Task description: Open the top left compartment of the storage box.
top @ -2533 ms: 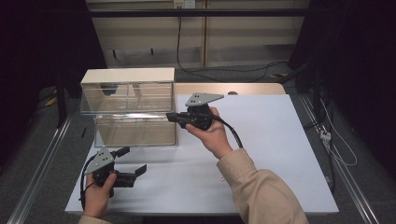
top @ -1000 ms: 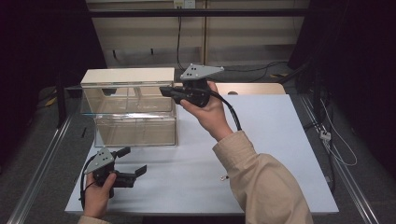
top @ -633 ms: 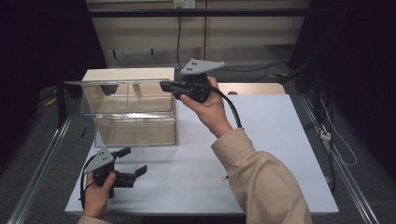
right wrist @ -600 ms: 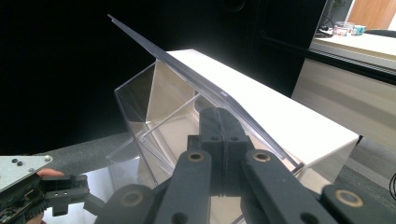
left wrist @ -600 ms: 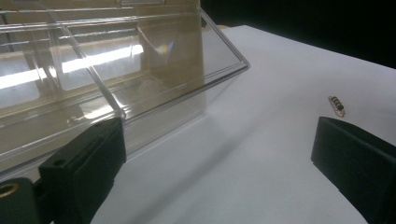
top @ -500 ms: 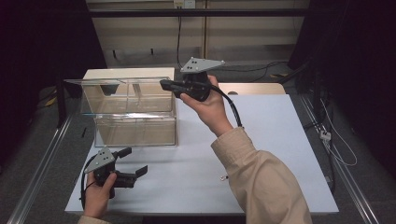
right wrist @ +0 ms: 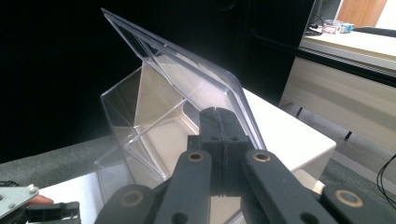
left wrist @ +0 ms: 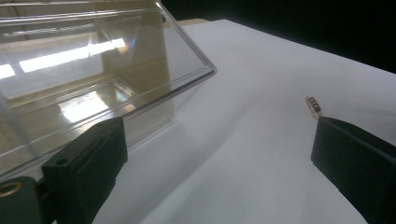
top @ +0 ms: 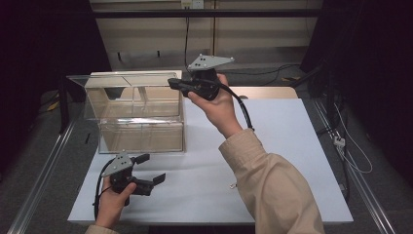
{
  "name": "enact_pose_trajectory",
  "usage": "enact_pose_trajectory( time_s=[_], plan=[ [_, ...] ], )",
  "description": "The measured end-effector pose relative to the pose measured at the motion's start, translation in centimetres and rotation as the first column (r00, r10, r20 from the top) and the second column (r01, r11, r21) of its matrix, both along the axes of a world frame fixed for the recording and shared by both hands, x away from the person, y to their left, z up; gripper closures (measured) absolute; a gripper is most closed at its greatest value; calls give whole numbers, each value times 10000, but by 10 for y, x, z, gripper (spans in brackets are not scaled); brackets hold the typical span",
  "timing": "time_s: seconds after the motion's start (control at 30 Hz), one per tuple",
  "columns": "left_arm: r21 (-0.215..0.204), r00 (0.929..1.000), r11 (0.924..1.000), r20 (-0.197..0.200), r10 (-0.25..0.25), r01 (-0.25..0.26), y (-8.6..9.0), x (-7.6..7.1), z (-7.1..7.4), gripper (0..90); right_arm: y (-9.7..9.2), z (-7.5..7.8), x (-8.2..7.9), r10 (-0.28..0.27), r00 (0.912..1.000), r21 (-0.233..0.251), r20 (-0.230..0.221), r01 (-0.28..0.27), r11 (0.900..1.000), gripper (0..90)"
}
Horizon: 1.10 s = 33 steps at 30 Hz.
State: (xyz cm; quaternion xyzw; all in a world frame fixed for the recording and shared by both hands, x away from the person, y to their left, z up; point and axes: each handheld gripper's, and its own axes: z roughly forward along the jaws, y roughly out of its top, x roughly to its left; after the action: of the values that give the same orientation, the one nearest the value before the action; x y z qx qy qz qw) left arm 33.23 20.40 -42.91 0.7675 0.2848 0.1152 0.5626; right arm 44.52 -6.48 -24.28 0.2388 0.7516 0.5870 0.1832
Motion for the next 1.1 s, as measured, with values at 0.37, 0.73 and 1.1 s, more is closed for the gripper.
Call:
enact_pose_trajectory(
  time_s=[0.37,0.73,1.1],
  plan=[
    [18,9996,9997,-139,-247,247,-15,4,0,36,0,2,3,-44,9999,-3,-142,44,10000,900],
    [342,9997,9993,-203,-157,164,-33,6,1,43,1,2,5,-6,9998,-30,-173,5,10000,900],
    [309,9988,9994,-463,-130,145,-50,9,0,43,2,2,5,-18,9998,-25,-189,18,10000,900]
  ],
)
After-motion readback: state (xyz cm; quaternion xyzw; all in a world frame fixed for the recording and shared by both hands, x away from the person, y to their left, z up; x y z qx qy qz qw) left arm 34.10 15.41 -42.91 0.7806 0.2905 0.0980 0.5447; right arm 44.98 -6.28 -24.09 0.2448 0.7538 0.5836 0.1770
